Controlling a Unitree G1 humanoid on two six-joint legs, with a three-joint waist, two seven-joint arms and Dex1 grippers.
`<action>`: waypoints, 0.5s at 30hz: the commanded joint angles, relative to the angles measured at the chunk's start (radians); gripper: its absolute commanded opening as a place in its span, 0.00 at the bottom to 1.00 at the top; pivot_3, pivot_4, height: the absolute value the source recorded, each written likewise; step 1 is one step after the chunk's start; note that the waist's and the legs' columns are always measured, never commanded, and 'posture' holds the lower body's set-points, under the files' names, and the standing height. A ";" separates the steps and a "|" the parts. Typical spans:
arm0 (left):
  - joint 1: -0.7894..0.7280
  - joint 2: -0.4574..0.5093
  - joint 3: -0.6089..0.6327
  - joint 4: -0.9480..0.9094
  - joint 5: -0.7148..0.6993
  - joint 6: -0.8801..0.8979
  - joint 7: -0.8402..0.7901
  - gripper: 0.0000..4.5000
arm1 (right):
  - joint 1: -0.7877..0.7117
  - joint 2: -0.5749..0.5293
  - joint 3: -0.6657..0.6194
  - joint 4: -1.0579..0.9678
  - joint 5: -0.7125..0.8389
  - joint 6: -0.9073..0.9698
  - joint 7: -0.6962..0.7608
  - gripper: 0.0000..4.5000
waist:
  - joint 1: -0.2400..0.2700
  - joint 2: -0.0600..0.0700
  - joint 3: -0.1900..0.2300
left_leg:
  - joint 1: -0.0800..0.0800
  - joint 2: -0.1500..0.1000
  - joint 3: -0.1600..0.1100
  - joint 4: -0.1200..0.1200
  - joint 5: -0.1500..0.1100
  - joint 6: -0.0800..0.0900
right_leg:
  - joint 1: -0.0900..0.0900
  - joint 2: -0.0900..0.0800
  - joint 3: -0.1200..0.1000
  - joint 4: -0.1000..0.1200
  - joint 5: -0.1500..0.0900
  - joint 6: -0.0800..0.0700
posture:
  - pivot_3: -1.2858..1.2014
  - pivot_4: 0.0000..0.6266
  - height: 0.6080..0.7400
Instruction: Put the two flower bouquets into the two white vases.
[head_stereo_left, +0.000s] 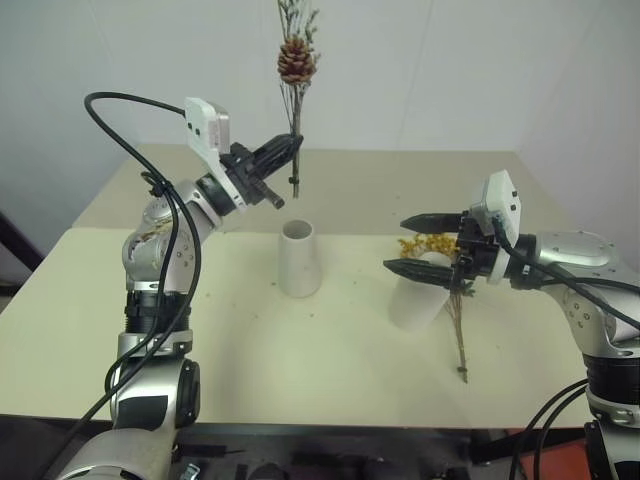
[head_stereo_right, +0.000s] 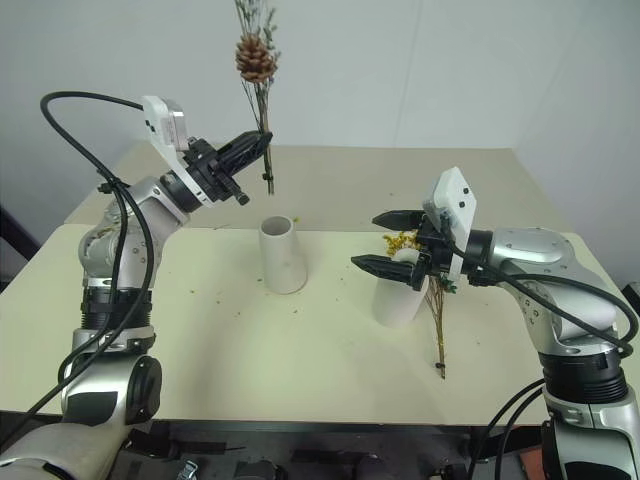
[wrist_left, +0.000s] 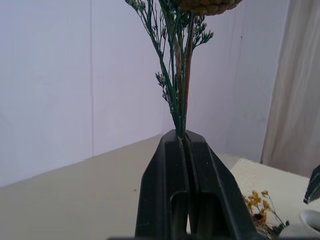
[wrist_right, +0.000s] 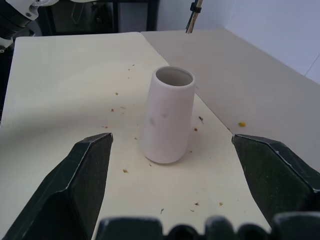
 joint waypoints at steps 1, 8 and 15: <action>0.035 0.006 -0.011 -0.050 0.003 -0.024 -0.009 0.01 | 0.002 -0.006 -0.043 -0.037 0.022 -0.003 -0.015 1.00 | -0.003 0.000 0.000 | 0.000 0.000 0.000 0.000 0.000 0.000 | 0.000 0.000 0.000 0.000 0.000 0.000 | 0.52 0.24 1.00; 0.101 -0.029 -0.025 -0.041 0.034 -0.090 0.028 0.01 | -0.011 -0.008 -0.040 -0.029 0.030 0.003 -0.018 1.00 | 0.000 0.000 0.000 | 0.000 0.001 0.000 0.000 0.000 0.000 | 0.000 0.001 0.000 0.000 0.000 0.000 | 0.52 0.24 1.00; 0.129 -0.058 -0.054 -0.022 0.073 -0.139 0.034 0.01 | -0.028 -0.020 -0.045 -0.009 0.029 -0.001 -0.009 1.00 | 0.002 0.000 0.000 | 0.000 0.001 0.000 0.000 0.000 0.000 | 0.000 0.001 0.000 0.000 0.000 0.000 | 0.52 0.24 1.00</action>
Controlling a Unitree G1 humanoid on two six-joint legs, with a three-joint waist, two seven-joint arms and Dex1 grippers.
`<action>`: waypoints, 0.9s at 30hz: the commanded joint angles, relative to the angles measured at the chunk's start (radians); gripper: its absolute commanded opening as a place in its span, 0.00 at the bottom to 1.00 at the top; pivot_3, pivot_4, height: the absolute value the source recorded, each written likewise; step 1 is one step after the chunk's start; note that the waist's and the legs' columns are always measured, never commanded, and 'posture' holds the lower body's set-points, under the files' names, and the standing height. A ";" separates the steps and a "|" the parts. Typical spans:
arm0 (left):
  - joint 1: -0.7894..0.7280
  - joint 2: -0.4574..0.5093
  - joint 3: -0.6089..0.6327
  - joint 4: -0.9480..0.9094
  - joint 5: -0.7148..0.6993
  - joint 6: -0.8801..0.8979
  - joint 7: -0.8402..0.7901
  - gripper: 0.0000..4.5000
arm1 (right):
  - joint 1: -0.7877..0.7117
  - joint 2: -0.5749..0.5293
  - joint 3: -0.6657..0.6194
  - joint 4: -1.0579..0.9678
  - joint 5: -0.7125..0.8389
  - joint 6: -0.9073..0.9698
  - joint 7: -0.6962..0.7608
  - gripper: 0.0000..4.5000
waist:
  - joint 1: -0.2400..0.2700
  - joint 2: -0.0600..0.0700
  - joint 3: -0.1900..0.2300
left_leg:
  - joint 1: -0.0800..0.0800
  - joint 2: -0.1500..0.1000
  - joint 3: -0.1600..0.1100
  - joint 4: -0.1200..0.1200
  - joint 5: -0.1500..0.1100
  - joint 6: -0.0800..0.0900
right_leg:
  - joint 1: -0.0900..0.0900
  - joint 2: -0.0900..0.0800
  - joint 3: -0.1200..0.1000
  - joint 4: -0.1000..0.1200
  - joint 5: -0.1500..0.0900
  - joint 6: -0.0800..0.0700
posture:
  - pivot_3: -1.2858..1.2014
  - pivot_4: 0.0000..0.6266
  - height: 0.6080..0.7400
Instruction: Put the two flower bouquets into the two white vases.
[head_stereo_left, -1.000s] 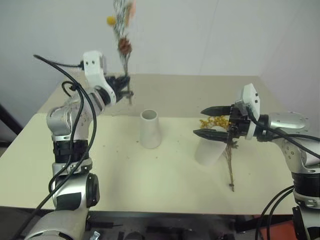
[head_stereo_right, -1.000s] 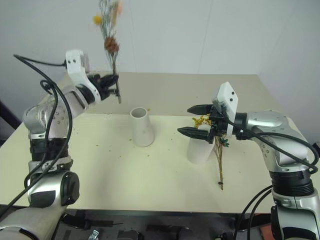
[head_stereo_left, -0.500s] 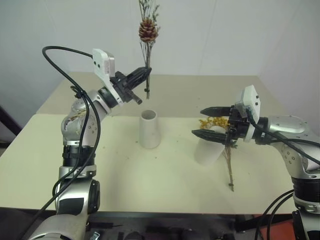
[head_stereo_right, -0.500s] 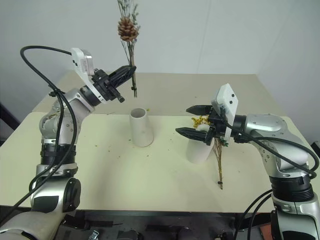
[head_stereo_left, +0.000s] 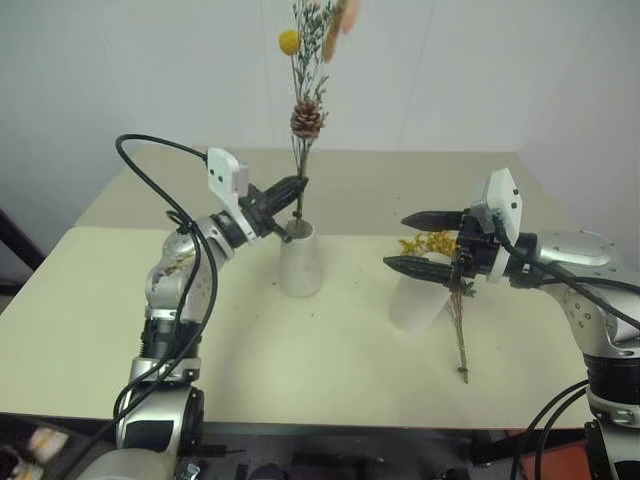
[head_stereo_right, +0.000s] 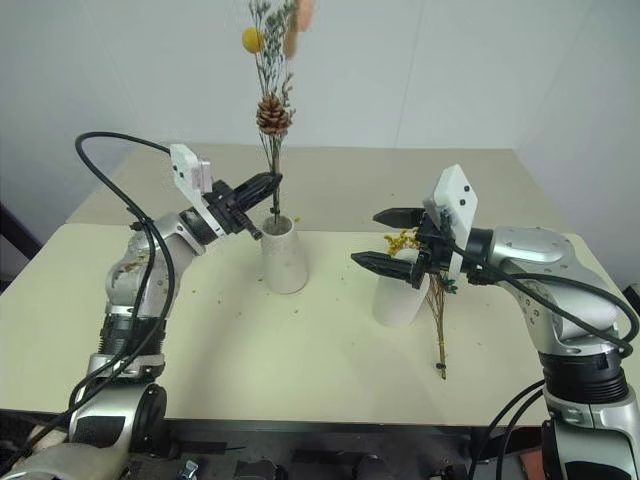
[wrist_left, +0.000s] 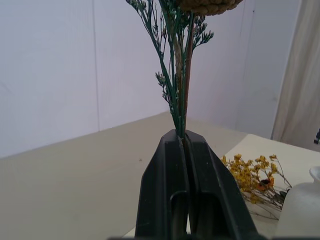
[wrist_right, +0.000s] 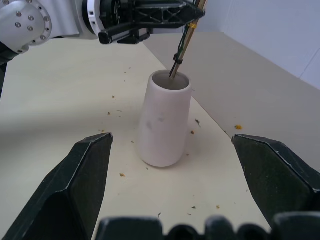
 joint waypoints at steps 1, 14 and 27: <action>-0.005 -0.007 -0.008 -0.007 0.017 -0.036 0.012 0.01 | -0.023 -0.020 -0.045 -0.008 0.024 -0.003 0.010 1.00 | 0.000 0.000 0.000 | 0.000 0.000 0.000 0.000 0.000 0.000 | 0.000 0.000 0.000 0.000 0.000 0.000 | 0.52 0.24 1.00; 0.089 0.002 -0.047 -0.105 0.083 0.007 0.091 0.43 | -0.002 -0.040 -0.058 -0.025 0.043 0.015 0.006 1.00 | -0.002 0.000 0.000 | 0.000 0.000 0.000 0.000 0.000 0.000 | 0.000 0.000 0.000 0.000 0.000 0.000 | 0.52 0.24 1.00; 0.261 0.136 0.009 -0.468 -0.083 0.273 0.082 0.99 | 0.014 -0.061 -0.070 -0.028 0.045 0.028 -0.008 1.00 | -0.004 0.000 0.000 | 0.001 0.001 0.000 0.000 0.000 0.000 | 0.000 0.001 0.000 0.000 0.000 0.000 | 0.52 0.24 1.00</action>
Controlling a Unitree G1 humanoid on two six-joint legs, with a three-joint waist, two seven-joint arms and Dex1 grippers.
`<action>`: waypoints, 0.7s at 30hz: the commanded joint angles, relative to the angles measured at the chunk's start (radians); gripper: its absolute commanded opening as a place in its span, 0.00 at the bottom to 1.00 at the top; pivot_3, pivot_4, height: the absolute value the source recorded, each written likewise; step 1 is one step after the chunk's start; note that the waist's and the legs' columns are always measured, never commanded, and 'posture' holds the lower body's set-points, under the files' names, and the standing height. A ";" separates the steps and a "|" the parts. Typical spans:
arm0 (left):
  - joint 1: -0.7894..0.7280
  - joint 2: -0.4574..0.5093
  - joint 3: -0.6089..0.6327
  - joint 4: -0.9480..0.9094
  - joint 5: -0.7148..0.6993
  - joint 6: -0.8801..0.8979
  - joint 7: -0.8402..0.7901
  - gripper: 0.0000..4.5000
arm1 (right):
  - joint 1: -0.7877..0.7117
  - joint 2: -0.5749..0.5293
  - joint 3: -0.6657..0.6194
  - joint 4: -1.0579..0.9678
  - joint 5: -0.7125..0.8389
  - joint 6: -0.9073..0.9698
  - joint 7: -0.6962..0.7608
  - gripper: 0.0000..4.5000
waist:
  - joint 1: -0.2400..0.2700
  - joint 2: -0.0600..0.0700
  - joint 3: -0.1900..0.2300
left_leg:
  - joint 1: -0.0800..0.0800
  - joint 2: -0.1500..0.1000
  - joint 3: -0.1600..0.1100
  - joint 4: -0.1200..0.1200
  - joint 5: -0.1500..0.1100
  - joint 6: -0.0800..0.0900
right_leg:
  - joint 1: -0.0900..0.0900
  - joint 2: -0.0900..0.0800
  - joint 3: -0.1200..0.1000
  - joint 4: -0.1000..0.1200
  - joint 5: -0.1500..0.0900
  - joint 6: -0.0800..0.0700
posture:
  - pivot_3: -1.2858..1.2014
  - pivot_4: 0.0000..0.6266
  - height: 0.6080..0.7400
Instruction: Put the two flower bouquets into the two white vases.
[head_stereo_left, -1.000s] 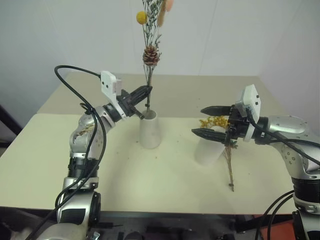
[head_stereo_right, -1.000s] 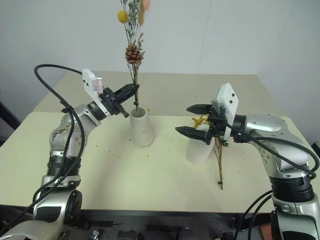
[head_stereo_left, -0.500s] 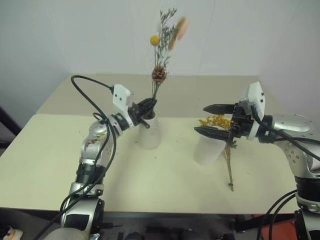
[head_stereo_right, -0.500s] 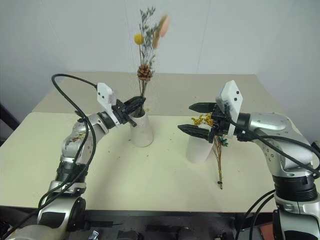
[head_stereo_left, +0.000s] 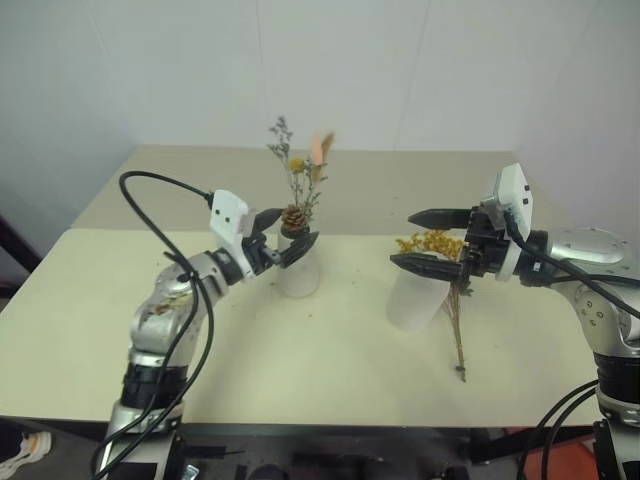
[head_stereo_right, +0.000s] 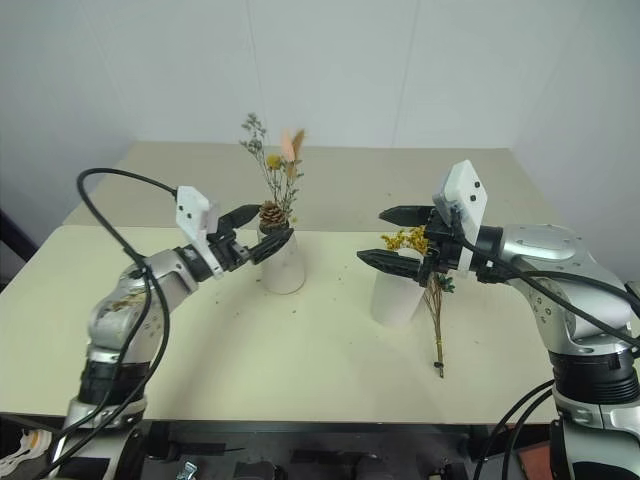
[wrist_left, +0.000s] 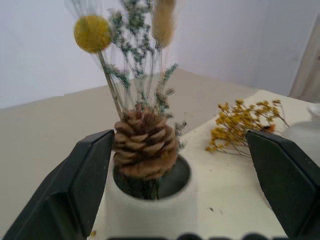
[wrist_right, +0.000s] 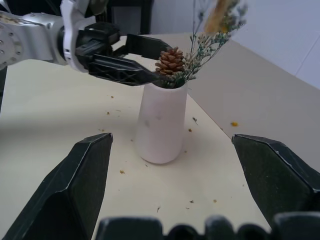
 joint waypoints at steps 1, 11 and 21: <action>0.021 0.068 0.042 -0.121 -0.089 0.082 -0.047 0.99 | 0.013 -0.029 -0.054 -0.031 0.013 0.011 -0.011 1.00 | 0.000 0.000 0.000 | 0.000 0.000 0.000 0.000 0.000 0.000 | 0.000 0.000 0.000 0.000 0.000 0.000 | 0.52 0.24 1.00; 0.093 0.296 0.092 -0.274 -0.220 0.271 -0.095 0.99 | 0.085 -0.096 -0.110 -0.043 -0.010 0.015 -0.035 1.00 | 0.000 0.000 0.000 | 0.001 0.000 0.000 0.000 0.000 0.000 | 0.001 0.000 0.000 -0.001 0.000 0.000 | 0.52 0.24 1.00; -0.032 0.242 -0.026 -0.247 -0.292 0.263 -0.176 0.99 | 0.176 -0.185 -0.218 -0.084 0.014 0.060 -0.064 1.00 | 0.006 0.000 0.000 | 0.000 0.000 0.000 0.000 0.000 0.000 | 0.002 0.000 -0.001 -0.002 0.000 0.000 | 0.52 0.24 1.00</action>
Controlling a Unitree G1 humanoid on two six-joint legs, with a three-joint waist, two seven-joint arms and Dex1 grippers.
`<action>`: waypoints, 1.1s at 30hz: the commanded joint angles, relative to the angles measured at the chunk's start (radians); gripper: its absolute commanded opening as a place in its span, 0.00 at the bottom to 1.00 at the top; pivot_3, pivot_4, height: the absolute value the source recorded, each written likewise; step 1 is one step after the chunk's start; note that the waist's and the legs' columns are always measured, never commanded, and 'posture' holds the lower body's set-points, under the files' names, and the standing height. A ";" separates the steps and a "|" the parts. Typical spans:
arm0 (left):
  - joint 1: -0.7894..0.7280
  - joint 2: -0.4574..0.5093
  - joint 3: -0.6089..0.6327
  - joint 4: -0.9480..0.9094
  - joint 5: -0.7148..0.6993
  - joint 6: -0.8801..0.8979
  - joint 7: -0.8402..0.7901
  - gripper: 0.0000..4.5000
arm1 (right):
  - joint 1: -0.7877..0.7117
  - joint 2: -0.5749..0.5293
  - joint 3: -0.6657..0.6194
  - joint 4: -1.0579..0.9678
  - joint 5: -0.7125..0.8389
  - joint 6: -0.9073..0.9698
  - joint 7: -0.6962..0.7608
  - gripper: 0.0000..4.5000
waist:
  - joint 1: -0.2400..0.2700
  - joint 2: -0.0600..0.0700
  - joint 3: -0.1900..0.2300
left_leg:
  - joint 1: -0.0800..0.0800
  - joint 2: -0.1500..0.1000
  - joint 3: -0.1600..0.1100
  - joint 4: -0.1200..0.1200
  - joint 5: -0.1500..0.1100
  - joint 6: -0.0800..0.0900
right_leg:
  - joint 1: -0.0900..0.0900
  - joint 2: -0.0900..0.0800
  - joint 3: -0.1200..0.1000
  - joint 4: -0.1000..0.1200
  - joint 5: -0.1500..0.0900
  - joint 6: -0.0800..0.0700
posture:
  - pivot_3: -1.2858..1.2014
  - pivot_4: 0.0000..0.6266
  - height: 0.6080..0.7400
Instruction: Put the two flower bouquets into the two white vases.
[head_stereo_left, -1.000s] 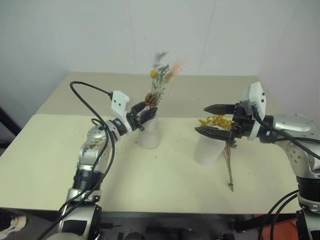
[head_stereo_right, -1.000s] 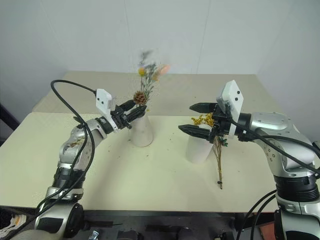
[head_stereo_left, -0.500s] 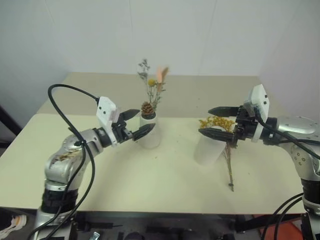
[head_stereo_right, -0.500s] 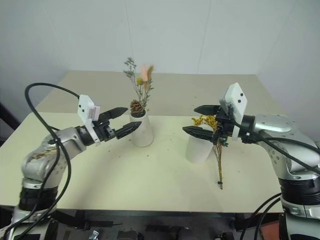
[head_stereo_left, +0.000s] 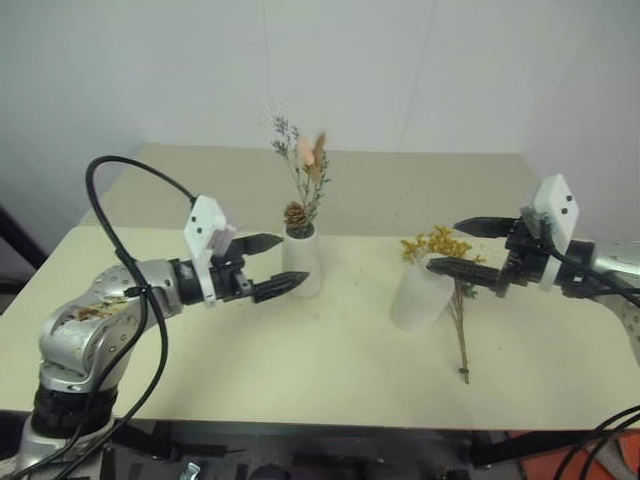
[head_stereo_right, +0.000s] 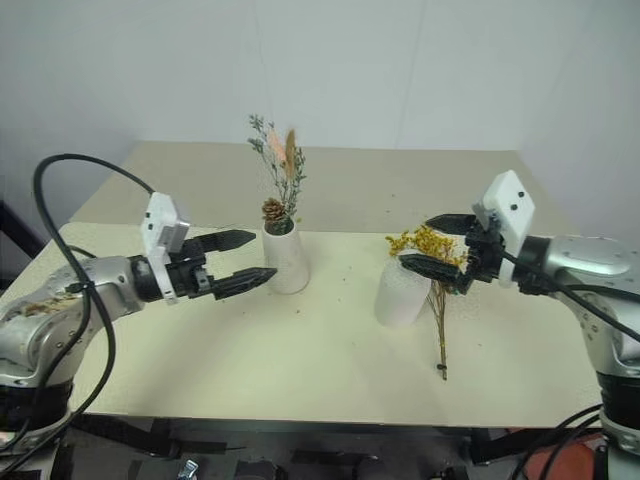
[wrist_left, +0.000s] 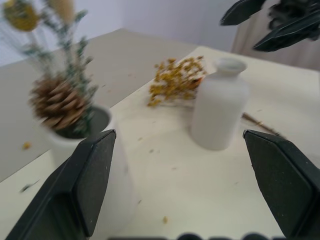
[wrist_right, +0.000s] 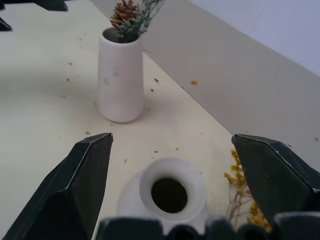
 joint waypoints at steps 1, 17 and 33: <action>-0.073 -0.028 -0.039 0.009 -0.023 -0.015 -0.038 0.99 | 0.020 -0.037 -0.088 -0.054 0.022 0.032 -0.023 1.00 | -0.002 0.000 0.000 | 0.000 0.000 0.000 0.000 0.000 0.000 | 0.000 0.000 0.000 0.000 0.000 0.000 | 0.52 0.24 1.00; -0.391 -0.223 -0.294 0.320 0.130 -0.066 -0.177 0.99 | 0.179 -0.191 -0.061 -0.076 -0.015 0.383 -0.168 1.00 | -0.005 0.000 0.000 | 0.001 0.000 0.001 0.001 0.000 0.000 | 0.001 0.001 0.002 0.001 0.000 0.000 | 0.52 0.24 1.00; -0.579 -0.316 -0.397 0.445 0.225 -0.052 -0.319 0.99 | -0.159 -0.032 0.276 0.141 -0.042 0.745 -0.270 1.00 | -0.025 0.002 0.000 | -0.002 0.000 0.002 0.000 0.000 0.001 | -0.002 0.001 0.003 0.000 0.000 0.001 | 0.52 0.24 1.00</action>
